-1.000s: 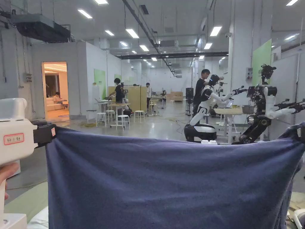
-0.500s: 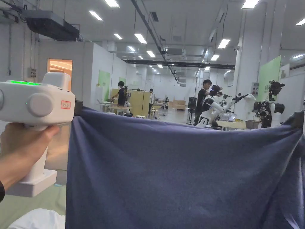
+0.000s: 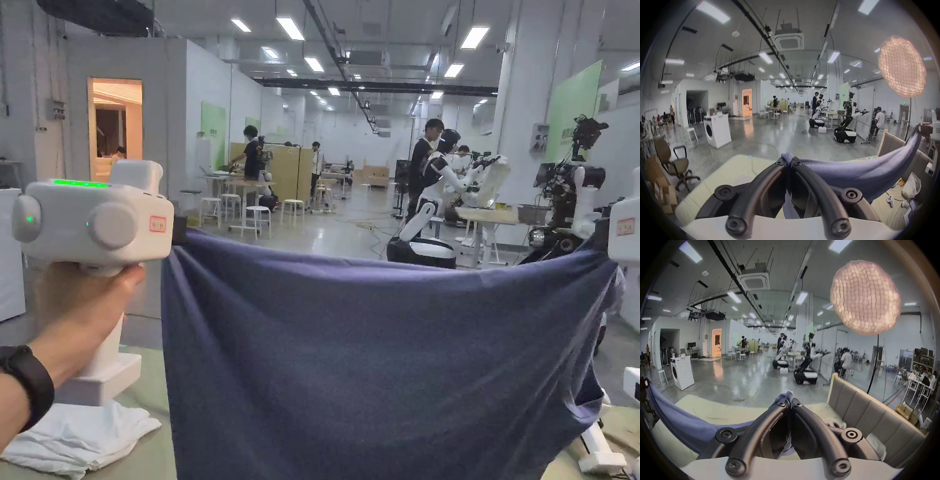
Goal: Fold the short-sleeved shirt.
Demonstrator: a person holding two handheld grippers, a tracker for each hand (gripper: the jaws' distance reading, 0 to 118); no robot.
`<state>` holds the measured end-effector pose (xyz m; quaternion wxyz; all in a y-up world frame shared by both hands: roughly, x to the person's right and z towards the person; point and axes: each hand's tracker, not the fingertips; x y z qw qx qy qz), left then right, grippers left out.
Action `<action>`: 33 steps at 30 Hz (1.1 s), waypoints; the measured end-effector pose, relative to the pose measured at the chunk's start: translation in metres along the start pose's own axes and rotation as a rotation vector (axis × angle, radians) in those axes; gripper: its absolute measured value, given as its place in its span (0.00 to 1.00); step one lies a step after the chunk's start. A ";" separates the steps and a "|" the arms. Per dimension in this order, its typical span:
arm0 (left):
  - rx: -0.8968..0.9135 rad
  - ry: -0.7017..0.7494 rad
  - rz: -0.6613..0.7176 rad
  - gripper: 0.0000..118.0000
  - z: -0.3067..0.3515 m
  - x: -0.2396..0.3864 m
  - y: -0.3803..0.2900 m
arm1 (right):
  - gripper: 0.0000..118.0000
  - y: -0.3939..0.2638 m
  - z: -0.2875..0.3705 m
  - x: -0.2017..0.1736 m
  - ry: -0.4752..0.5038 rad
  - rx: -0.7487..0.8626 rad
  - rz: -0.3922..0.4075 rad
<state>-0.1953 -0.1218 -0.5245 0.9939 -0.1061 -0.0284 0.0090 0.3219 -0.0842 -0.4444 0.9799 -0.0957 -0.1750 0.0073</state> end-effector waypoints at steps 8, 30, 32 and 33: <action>-0.222 -0.089 0.047 0.04 -0.015 0.006 -0.159 | 0.02 -0.160 -0.023 0.005 0.046 -0.218 0.002; -0.506 -0.192 0.202 0.07 0.271 -0.064 -0.451 | 0.02 -0.463 0.281 0.130 0.080 -0.542 -0.324; -0.566 -0.162 0.192 0.36 0.262 -0.066 -0.462 | 0.03 -0.472 0.283 0.127 0.089 -0.585 -0.292; -0.597 -0.149 0.193 0.68 0.259 -0.069 -0.467 | 0.17 -0.477 0.282 0.126 0.080 -0.626 -0.276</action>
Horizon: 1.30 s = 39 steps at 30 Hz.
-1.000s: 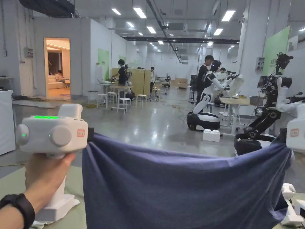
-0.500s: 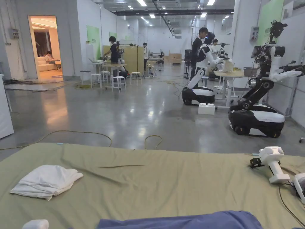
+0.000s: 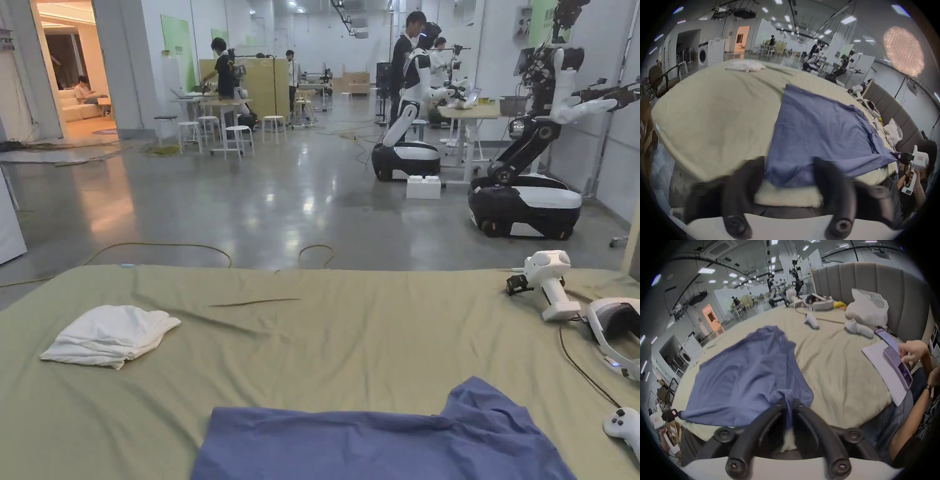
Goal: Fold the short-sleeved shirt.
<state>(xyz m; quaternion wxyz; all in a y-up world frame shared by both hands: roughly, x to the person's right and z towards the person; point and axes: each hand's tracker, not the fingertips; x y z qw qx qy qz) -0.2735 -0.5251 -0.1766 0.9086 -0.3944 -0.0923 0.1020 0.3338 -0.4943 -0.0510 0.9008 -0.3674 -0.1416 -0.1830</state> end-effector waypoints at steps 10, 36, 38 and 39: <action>0.393 -0.056 -0.003 0.81 0.130 0.053 0.054 | 0.65 0.018 0.068 -0.012 0.093 0.196 -0.006; 0.881 0.002 -0.297 0.00 0.290 0.164 0.072 | 0.00 0.042 0.246 -0.142 0.245 0.756 0.345; 0.883 0.003 -0.300 0.00 0.291 0.164 0.073 | 0.00 0.043 0.245 -0.141 0.252 0.758 0.332; 0.884 0.009 -0.299 0.00 0.291 0.164 0.073 | 0.00 0.044 0.245 -0.141 0.253 0.757 0.329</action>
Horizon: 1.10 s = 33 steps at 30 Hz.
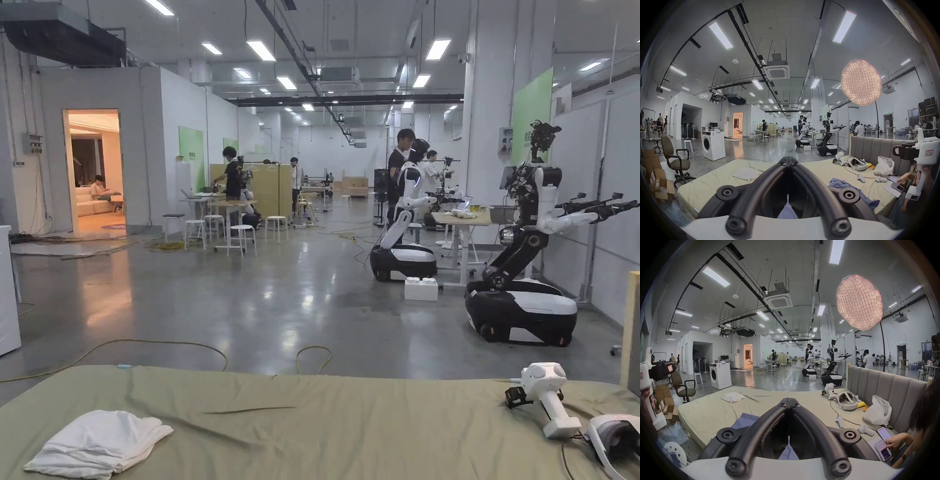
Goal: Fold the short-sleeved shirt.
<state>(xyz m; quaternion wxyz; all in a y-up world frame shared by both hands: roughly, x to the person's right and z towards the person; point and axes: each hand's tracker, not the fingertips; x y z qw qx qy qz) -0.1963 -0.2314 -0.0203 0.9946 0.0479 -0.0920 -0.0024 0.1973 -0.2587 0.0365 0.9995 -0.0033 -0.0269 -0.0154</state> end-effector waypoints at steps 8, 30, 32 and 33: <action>-0.031 0.002 0.009 0.00 -0.003 -0.004 -0.007 | 0.00 -0.001 -0.004 -0.002 -0.002 -0.003 0.001; -1.047 -0.007 0.180 0.31 -0.132 -0.098 -0.341 | 0.00 -0.073 -0.027 0.021 -0.041 -0.323 -0.080; -1.063 -0.034 0.207 0.05 -0.134 -0.095 -0.343 | 0.00 -0.076 -0.028 0.024 -0.059 -0.336 -0.072; -1.067 -0.037 0.206 0.05 -0.137 -0.090 -0.345 | 0.00 -0.077 -0.029 0.026 -0.065 -0.342 -0.072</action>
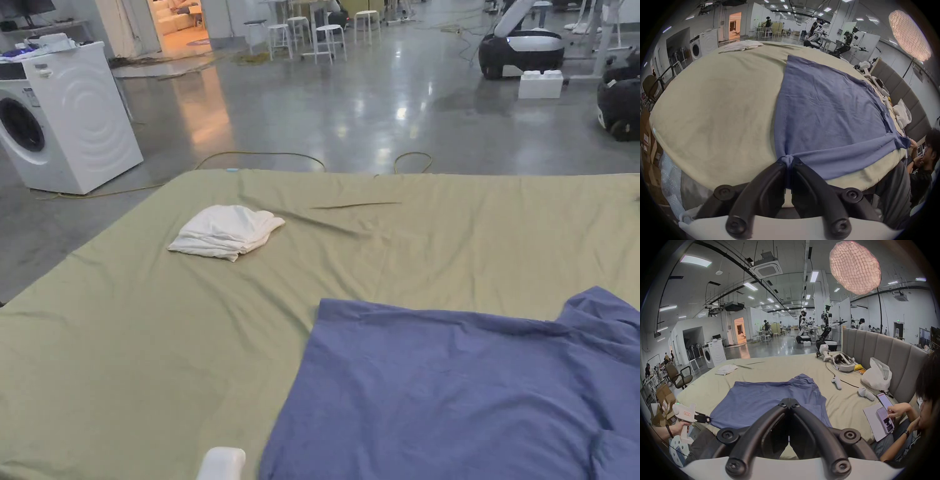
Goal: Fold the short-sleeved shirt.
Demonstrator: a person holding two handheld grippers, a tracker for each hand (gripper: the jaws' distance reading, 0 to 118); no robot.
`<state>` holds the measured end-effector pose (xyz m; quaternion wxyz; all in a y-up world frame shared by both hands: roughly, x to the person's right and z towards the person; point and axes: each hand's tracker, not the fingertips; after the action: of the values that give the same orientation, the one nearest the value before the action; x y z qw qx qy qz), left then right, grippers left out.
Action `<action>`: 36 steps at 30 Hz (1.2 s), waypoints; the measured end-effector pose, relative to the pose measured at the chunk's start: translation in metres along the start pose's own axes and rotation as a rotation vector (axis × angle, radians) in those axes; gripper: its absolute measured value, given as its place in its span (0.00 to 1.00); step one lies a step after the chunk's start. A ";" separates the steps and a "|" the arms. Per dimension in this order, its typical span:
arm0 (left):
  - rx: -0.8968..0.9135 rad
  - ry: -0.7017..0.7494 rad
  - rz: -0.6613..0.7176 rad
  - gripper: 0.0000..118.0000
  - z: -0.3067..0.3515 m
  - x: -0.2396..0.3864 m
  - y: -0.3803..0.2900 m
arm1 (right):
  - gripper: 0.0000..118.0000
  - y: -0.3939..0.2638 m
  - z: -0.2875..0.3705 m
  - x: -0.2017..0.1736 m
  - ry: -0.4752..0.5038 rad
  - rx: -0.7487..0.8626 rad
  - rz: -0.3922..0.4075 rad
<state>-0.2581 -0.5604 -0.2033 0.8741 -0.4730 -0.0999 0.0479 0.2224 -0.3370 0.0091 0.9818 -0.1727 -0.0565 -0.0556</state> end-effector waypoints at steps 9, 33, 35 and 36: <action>-0.090 0.026 -0.049 0.05 -0.017 0.004 0.009 | 0.56 -0.042 -0.056 0.053 -0.053 -0.187 -0.047; 0.070 -0.090 0.103 0.05 0.042 0.019 0.056 | 0.03 -0.088 -0.160 0.135 -0.106 -0.421 -0.213; 0.086 -0.067 0.062 0.05 0.037 0.021 0.085 | 0.03 -0.073 -0.176 0.139 -0.105 -0.411 -0.213; 0.090 -0.065 0.055 0.05 0.032 0.024 0.098 | 0.03 -0.065 -0.186 0.139 -0.113 -0.403 -0.208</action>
<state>-0.2410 -0.4762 -0.2657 0.8890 -0.4342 -0.1127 0.0916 0.3688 -0.4745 -0.1246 0.9119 -0.3611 -0.1165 -0.1566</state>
